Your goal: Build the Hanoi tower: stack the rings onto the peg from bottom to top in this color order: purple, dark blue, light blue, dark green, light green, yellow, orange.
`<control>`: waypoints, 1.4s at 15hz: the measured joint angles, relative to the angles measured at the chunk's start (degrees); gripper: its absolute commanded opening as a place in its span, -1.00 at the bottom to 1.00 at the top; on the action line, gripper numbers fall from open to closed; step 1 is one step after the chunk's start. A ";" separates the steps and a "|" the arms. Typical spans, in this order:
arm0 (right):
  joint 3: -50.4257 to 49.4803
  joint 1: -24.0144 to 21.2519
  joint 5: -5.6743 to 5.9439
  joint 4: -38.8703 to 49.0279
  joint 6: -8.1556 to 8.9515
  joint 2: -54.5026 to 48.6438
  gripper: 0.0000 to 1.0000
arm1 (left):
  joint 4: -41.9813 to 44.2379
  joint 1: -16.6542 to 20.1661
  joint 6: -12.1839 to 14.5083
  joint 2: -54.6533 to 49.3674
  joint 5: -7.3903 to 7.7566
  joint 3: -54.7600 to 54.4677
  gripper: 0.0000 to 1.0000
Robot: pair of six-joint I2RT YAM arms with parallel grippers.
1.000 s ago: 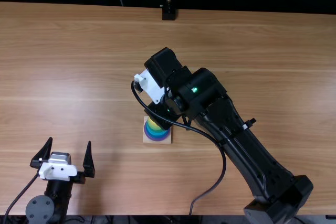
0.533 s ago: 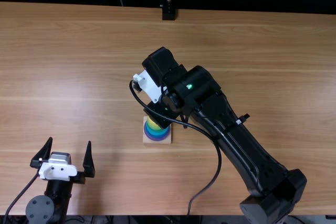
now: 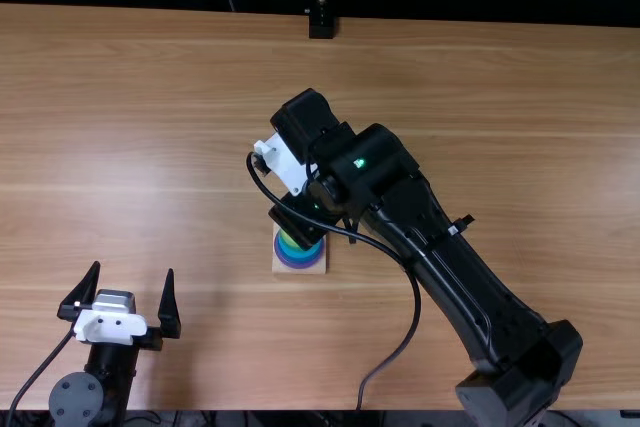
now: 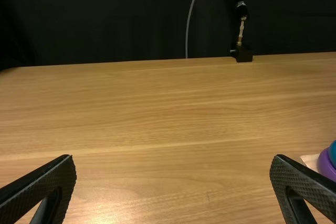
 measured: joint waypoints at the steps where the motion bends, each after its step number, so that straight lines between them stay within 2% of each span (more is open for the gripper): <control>1: 0.15 0.02 0.02 0.11 -0.04 0.00 1.00 | 0.02 0.00 -0.02 0.00 -0.02 0.00 1.00; 3: 3.54 0.02 0.02 2.23 -0.02 0.11 1.00 | 0.02 0.00 0.02 0.02 -0.02 0.00 1.00; 5: 5.16 -0.42 -0.04 8.55 0.02 0.09 1.00 | 0.04 0.00 0.02 0.02 0.00 0.02 1.00; 6: 4.92 -1.90 -0.24 12.48 0.04 0.11 1.00 | 0.04 0.00 0.02 0.00 -0.02 0.00 1.00; 8: 0.22 -7.80 -0.17 20.61 0.04 -0.92 1.00 | 0.02 0.00 0.00 0.00 -0.02 0.00 1.00; 10: -12.90 -13.38 0.22 30.10 0.04 -7.54 1.00 | -0.02 0.00 0.02 0.00 -0.04 0.00 1.00; 11: -19.37 -16.04 0.20 34.51 0.02 -14.05 1.00 | 0.00 0.00 0.02 0.00 -0.02 0.00 1.00; 14: -38.23 -23.91 0.24 52.81 0.04 -40.11 1.00 | 0.00 0.00 0.02 0.00 0.00 0.00 1.00; 16: -52.00 -27.32 0.20 62.84 0.00 -54.47 1.00 | 0.00 0.00 0.00 0.00 -0.02 0.00 1.00; 18: -65.48 -29.92 0.22 67.89 0.04 -64.26 1.00 | 0.02 0.00 -0.02 0.00 0.00 0.00 1.00; 21: -85.07 -34.45 0.33 70.69 0.07 -79.56 1.00 | 0.02 0.00 0.02 0.00 -0.02 0.00 1.00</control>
